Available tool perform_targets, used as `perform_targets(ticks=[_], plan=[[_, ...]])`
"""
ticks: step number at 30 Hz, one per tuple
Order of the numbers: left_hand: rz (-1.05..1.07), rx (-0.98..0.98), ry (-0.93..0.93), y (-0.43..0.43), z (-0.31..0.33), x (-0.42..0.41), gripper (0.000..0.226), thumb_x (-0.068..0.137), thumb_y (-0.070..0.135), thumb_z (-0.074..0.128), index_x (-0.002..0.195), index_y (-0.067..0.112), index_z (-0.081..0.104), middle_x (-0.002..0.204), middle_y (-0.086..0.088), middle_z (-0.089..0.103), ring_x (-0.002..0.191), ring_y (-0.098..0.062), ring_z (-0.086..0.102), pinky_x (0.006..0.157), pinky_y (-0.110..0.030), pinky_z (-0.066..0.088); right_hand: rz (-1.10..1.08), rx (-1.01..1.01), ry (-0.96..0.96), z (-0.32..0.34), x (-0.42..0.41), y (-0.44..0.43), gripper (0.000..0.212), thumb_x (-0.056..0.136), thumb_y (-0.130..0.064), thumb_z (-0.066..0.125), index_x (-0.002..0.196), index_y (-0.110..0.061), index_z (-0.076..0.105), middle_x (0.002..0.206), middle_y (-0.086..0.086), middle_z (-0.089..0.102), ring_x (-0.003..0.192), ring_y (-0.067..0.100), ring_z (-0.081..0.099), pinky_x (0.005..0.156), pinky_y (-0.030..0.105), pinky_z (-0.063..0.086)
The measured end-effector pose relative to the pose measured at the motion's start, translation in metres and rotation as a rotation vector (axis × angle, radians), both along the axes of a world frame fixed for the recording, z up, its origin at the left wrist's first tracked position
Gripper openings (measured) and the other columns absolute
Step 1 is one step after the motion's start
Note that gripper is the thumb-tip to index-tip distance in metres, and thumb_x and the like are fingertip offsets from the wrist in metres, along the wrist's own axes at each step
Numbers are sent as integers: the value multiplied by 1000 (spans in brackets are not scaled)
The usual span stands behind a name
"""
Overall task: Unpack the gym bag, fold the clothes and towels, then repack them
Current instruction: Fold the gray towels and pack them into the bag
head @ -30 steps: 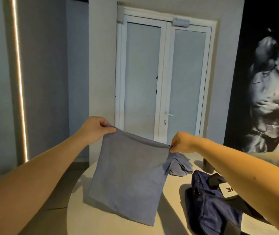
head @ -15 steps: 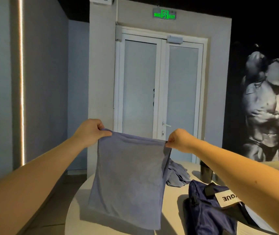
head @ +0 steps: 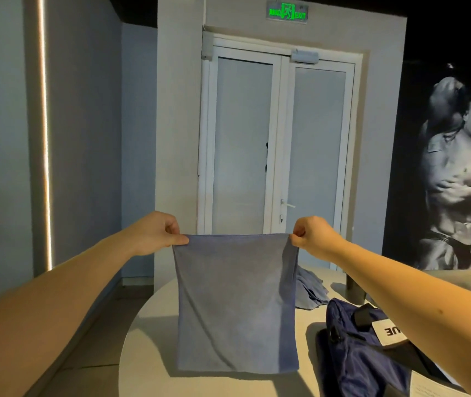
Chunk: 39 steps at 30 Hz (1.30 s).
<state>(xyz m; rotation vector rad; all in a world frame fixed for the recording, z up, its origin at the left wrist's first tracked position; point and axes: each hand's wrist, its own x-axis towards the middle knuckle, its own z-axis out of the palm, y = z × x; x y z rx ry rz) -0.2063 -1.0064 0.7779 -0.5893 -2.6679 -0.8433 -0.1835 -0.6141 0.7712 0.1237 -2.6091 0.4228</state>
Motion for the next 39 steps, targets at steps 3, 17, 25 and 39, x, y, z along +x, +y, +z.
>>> perform_targets(ticks=[3,17,25,39], plan=[[-19,-21,61,0,-5,-5,25,87,37,79,81,16,67,83,0,67,74,-12,60,62,-23,41,-31,-30,63,-4,-6,-1,14,96,-22,62,94,-9,67,86,9,69,79,27,65,77,48,60],[154,-131,372,20,-46,-25,34,94,40,69,75,18,51,67,5,52,65,-15,50,54,-29,33,-107,-85,123,-13,-19,-17,7,91,-8,62,88,-4,67,78,14,68,76,34,65,71,48,59],[-59,-344,303,4,-26,-33,18,97,36,65,103,19,69,91,5,64,83,-14,59,74,-34,49,-114,-13,146,-17,-19,-10,29,100,-11,48,119,-13,71,107,12,72,91,34,66,81,48,58],[49,413,233,22,-50,-42,17,99,32,63,95,16,65,85,3,63,79,-9,58,65,-20,40,-12,-542,18,-26,-43,-21,24,102,-13,45,101,0,66,87,14,64,73,24,54,63,34,45]])
